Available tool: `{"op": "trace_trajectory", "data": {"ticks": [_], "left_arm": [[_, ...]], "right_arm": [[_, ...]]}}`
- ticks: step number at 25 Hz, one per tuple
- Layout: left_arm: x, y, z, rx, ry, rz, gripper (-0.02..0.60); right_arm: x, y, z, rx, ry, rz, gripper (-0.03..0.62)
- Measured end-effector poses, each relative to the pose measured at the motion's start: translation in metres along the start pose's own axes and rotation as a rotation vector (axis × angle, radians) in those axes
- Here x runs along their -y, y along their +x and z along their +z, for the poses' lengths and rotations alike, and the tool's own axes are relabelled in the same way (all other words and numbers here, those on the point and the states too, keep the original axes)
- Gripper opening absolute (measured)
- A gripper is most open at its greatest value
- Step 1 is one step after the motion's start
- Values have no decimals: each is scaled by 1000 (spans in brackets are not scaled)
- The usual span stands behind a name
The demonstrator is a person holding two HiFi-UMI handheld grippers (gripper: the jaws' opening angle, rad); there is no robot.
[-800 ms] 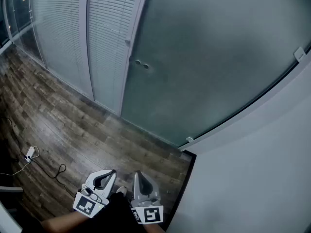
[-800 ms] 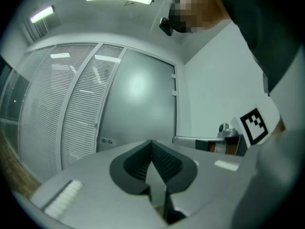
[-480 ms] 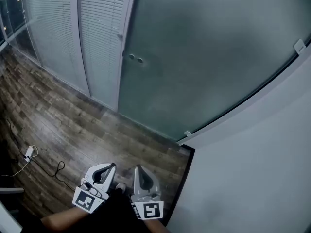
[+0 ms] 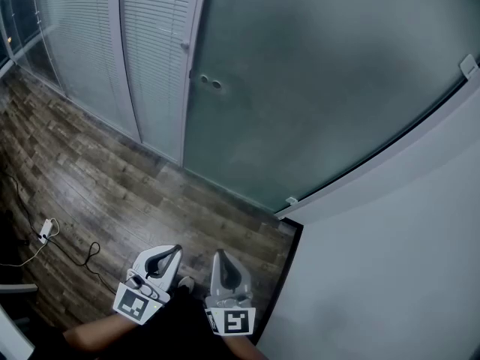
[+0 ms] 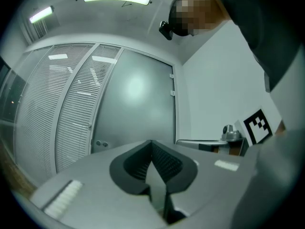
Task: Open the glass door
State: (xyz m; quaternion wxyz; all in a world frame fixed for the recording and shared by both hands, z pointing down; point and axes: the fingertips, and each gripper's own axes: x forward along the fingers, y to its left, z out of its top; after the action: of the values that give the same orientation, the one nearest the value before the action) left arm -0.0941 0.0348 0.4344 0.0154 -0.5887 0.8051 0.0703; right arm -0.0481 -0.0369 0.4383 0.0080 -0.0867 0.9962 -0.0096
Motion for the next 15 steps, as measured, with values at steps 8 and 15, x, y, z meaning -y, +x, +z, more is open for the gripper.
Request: {"op": "trace_trajectory", "data": {"ticks": [8,15], "left_arm": [[-2,-4,-5,0,-26,56,0],[0,8,-8,-9,-29,74,0]], "right_arm": [[5,-5,-4,0,31,45,2],[8,-2,-6,16,66,127,3]]}}
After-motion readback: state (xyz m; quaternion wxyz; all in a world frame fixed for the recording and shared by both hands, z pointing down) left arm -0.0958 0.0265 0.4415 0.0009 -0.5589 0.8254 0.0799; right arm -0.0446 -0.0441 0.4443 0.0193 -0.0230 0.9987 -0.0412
